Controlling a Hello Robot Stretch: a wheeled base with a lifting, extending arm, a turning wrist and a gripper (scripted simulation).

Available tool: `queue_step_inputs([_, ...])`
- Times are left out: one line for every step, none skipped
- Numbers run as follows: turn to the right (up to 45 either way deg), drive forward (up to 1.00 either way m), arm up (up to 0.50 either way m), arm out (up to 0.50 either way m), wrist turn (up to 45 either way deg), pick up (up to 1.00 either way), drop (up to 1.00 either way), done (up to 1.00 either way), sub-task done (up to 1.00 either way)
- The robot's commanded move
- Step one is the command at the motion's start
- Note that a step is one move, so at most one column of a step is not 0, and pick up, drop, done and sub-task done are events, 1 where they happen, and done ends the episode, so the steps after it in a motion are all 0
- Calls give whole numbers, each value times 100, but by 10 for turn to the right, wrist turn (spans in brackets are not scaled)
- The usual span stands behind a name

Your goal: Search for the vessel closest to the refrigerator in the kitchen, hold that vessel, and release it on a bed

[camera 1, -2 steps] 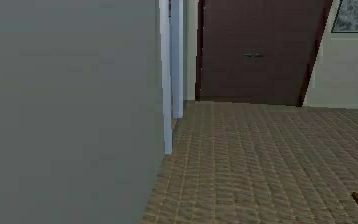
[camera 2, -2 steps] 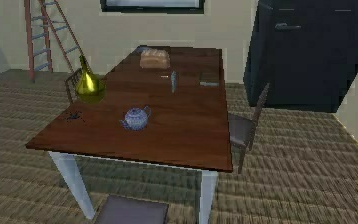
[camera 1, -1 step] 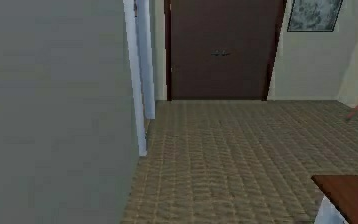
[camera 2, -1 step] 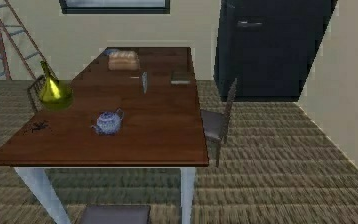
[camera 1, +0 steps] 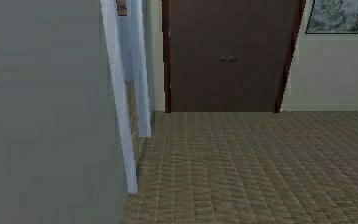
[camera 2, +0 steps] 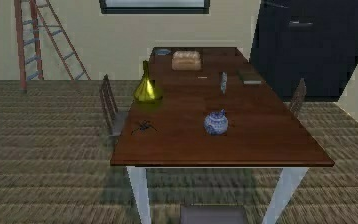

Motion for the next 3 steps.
queue_step_inputs([390,0,0,0,0,0,0,0,0])
queue_step_inputs([0,40,0,0,0,0,0,0,0])
queue_step_inputs([-240,0,0,0,0,0,0,0,0])
